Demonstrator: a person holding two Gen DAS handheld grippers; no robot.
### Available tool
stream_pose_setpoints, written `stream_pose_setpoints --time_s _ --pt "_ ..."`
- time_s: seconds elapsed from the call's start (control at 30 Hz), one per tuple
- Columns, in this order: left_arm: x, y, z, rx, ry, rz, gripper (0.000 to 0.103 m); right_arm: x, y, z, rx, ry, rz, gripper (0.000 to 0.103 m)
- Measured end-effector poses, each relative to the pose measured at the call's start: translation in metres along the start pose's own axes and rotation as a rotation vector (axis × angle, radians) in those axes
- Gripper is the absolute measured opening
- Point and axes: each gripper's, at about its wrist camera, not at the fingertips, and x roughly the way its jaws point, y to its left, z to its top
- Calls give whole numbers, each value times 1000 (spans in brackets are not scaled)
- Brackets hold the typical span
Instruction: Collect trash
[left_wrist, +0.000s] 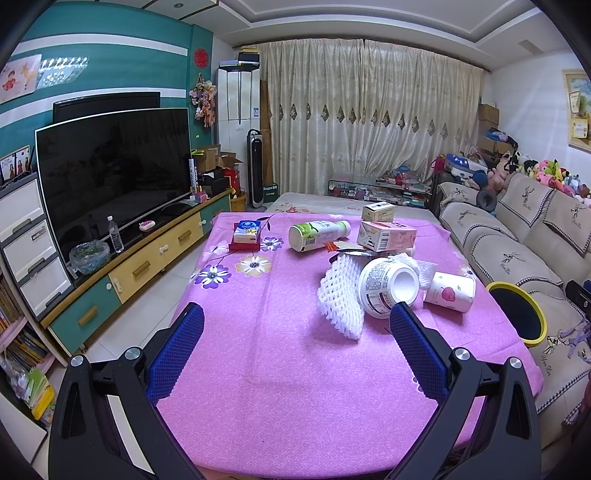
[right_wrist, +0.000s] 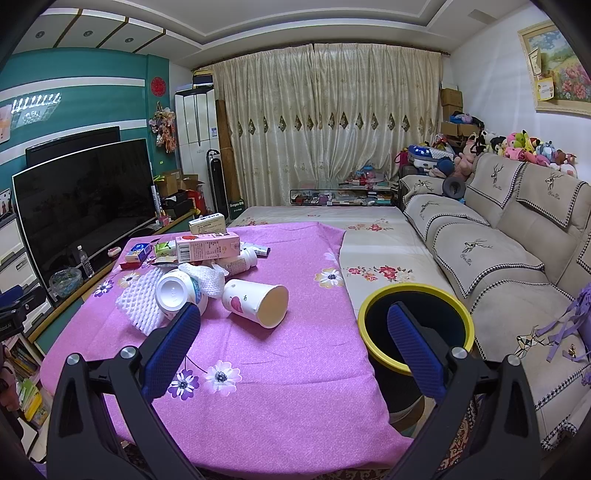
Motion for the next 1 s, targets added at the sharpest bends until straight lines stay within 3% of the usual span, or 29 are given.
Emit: stream_pose_setpoints --time_s 0.37,0.53,0.83,1.0 --pt "6 1 -1 -5 13 10 99 14 5 -3 -4 23 14 97" --pt "11 -3 -2 -1 29 7 99 38 7 -3 -22 47 13 97" --pt "26 3 -3 -10 54 9 99 113 13 -9 -21 152 94 96" --pt "38 0 -7 6 73 3 99 160 16 -14 -11 231 156 68"
